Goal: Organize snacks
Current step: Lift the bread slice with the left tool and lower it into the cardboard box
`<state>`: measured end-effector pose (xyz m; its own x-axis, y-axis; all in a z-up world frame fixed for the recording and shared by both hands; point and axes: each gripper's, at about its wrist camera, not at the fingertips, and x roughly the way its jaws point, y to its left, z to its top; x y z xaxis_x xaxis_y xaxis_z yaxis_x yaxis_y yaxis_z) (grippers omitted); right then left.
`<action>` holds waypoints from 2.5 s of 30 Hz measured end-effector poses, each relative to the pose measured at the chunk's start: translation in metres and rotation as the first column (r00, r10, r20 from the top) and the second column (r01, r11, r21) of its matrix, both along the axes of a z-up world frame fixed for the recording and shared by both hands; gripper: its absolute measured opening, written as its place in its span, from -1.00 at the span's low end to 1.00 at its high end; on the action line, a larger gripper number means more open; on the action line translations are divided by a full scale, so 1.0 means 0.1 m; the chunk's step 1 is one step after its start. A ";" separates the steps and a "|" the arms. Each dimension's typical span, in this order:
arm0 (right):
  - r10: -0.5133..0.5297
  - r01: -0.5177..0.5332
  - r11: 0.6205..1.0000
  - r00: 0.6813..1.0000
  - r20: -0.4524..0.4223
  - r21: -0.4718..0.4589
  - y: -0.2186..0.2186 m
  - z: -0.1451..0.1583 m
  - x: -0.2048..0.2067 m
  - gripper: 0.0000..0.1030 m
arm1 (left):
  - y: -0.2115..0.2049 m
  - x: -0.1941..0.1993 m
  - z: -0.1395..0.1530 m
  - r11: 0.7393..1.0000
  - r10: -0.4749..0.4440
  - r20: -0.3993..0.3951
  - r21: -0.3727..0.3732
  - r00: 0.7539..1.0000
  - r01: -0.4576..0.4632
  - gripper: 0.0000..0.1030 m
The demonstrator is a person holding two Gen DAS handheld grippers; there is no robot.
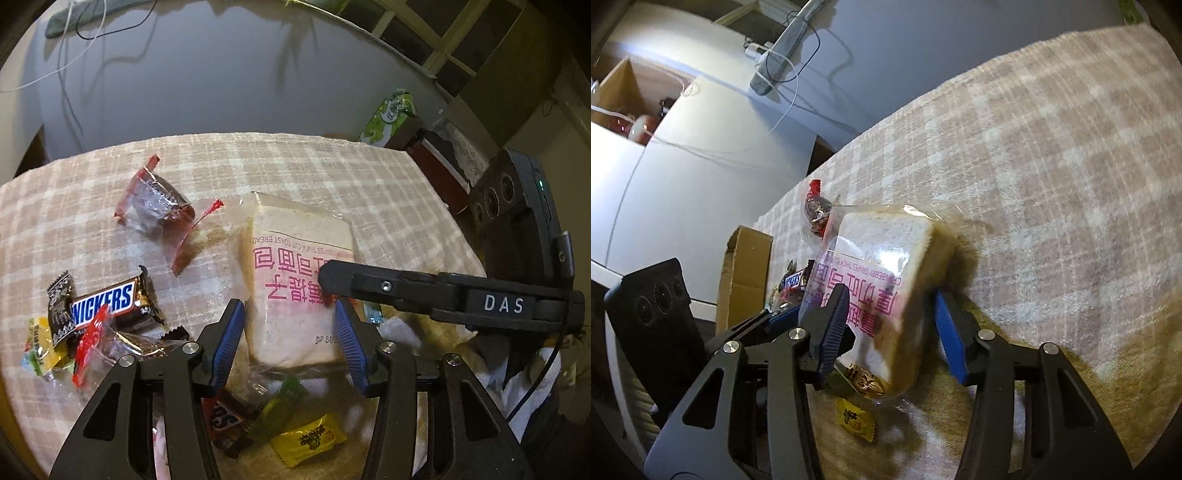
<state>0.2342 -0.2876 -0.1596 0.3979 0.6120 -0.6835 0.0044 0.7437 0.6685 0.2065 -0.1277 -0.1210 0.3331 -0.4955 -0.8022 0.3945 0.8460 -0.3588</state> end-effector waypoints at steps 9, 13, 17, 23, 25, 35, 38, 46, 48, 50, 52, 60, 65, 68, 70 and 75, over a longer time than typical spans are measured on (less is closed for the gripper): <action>0.020 -0.019 0.999 0.999 0.036 -0.025 0.14 0.19 -0.01 -0.02 | 0.11 -0.14 0.18 1.000 0.024 0.046 -0.017 0.999 -0.023 -0.05; 0.037 -0.035 0.999 0.997 0.065 -0.032 0.20 0.32 -0.09 -0.02 | 0.22 -0.23 0.31 0.999 0.041 0.079 -0.029 0.996 -0.039 -0.05; 0.060 -0.054 0.997 0.993 0.100 -0.058 0.35 0.49 -0.13 -0.02 | 0.38 -0.33 0.45 0.997 0.066 0.107 -0.051 0.992 -0.061 -0.05; 0.104 -0.093 0.993 0.984 0.143 -0.077 0.68 0.73 -0.21 -0.02 | 0.71 -0.48 0.64 0.991 0.120 0.150 -0.073 0.981 -0.110 -0.05; 0.123 -0.111 0.990 0.980 0.157 -0.084 0.80 0.80 -0.24 -0.02 | 0.84 -0.53 0.69 0.988 0.141 0.160 -0.080 0.977 -0.130 -0.05; 0.243 -0.223 0.968 0.950 0.198 -0.117 1.62 1.03 -0.31 -0.02 | 1.46 -0.75 0.79 0.965 0.259 0.189 -0.094 0.947 -0.246 -0.05; 0.281 -0.259 0.958 0.937 0.207 -0.126 1.87 1.07 -0.33 -0.02 | 1.66 -0.83 0.79 0.953 0.300 0.194 -0.097 0.934 -0.286 -0.05; 0.378 -0.354 0.924 0.901 0.212 -0.143 2.52 1.06 -0.35 -0.02 | 2.18 -1.01 0.78 0.914 0.406 0.196 -0.101 0.893 -0.393 -0.05; 0.404 -0.380 0.913 0.889 0.215 -0.147 2.69 1.06 -0.35 -0.02 | 2.29 -1.05 0.77 0.904 0.428 0.197 -0.099 0.882 -0.416 -0.05; 0.428 -0.403 0.902 0.878 0.214 -0.152 2.84 1.04 -0.33 -0.02 | 2.42 -1.09 0.75 0.893 0.450 0.193 -0.101 0.872 -0.438 -0.05; 0.446 -0.422 0.894 0.871 0.205 -0.150 2.98 1.01 -0.31 -0.02 | 2.55 -1.11 0.71 0.882 0.471 0.182 -0.104 0.863 -0.460 -0.05; 0.502 -0.479 0.863 0.849 0.163 -0.162 3.49 0.83 -0.26 -0.02 | 2.88 -1.17 0.54 0.844 0.536 0.143 -0.088 0.832 -0.529 -0.05; 0.526 -0.502 0.847 0.838 0.145 -0.174 3.68 0.74 -0.26 -0.02 | 2.98 -1.21 0.47 0.830 0.558 0.129 -0.081 0.820 -0.552 -0.05; 0.538 -0.510 0.838 0.831 0.140 -0.193 3.77 0.71 -0.26 -0.02 | 3.01 -1.22 0.46 0.825 0.566 0.129 -0.079 0.815 -0.560 -0.05; 0.544 -0.516 0.834 0.828 0.135 -0.196 3.82 0.71 -0.26 -0.02 | 3.02 -1.22 0.47 0.822 0.570 0.132 -0.074 0.811 -0.565 -0.05; 0.539 -0.503 0.834 0.829 0.145 -0.226 3.84 0.73 -0.29 -0.02 | 3.04 -1.21 0.48 0.810 0.583 0.159 -0.047 0.796 -0.584 -0.05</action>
